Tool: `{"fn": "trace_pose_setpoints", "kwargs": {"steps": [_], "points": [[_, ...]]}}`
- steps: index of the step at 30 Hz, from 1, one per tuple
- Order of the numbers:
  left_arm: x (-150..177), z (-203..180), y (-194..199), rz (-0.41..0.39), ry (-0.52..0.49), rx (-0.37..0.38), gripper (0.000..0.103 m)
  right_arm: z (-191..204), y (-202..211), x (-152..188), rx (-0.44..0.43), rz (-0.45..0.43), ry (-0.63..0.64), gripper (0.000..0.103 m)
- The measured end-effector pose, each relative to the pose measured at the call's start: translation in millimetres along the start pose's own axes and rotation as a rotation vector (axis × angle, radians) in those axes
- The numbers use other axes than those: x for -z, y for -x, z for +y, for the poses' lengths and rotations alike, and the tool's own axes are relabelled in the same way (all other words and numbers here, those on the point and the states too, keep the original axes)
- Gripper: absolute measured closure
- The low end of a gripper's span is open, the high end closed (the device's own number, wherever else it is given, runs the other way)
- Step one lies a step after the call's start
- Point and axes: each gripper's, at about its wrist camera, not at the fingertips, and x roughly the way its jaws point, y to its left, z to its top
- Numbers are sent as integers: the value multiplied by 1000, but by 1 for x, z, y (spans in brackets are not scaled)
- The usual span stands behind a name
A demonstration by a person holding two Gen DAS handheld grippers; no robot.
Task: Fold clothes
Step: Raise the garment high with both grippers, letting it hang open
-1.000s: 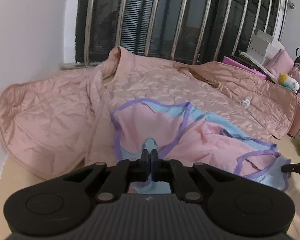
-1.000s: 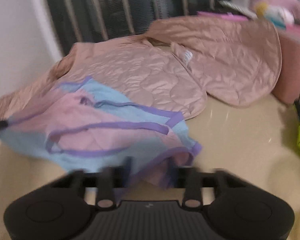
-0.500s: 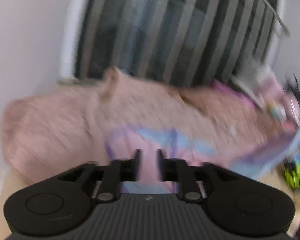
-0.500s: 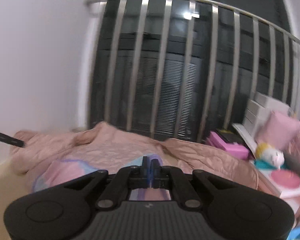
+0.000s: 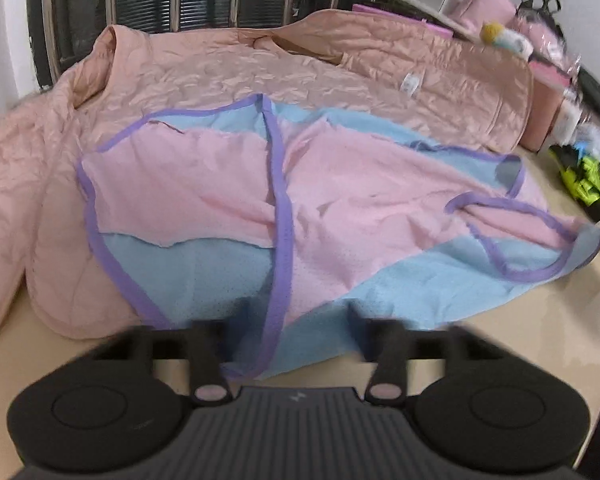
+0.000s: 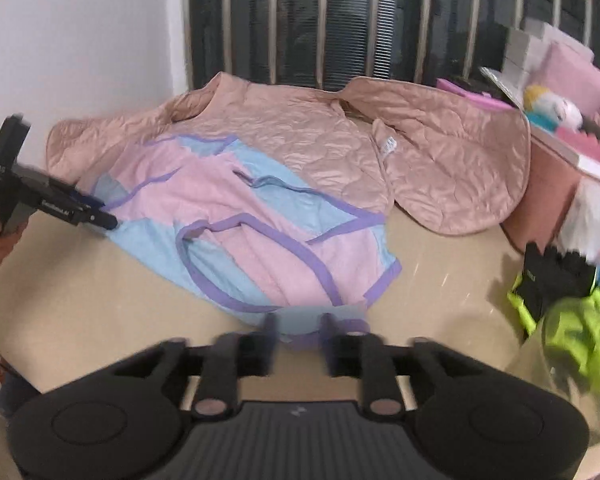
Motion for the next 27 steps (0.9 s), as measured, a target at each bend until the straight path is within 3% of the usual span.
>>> {"fn": "trace_pose_setpoints", "kwargs": {"steps": [7, 8, 9, 10, 12, 18, 22, 23, 26, 27], "points": [[-19, 6, 14, -90, 53, -30, 101, -9, -37, 0, 71, 34, -123, 73], [-23, 9, 22, -120, 67, -41, 101, -9, -44, 0, 85, 41, -133, 82], [-27, 12, 30, -147, 84, -51, 101, -10, -50, 1, 99, 48, -143, 102], [-31, 15, 35, -166, 111, -53, 101, -8, -53, 1, 116, 40, -145, 103], [-39, 19, 47, -195, 156, -62, 101, -3, -45, -2, 147, -15, -151, 103], [-78, 4, 101, -300, 102, -123, 101, 8, 13, -39, 205, -240, -67, 103], [-97, -9, 133, -351, 64, -146, 101, 2, 43, -69, 181, -324, -34, 103], [-100, -13, 137, -355, 41, -158, 101, -1, 47, -72, 157, -319, -30, 103], [-113, -21, 139, -334, -8, -184, 101, -3, 33, -70, -1, -200, -15, 87], [-118, -22, 137, -321, -18, -184, 101, 4, 23, -64, -40, -166, 0, 67]]}}
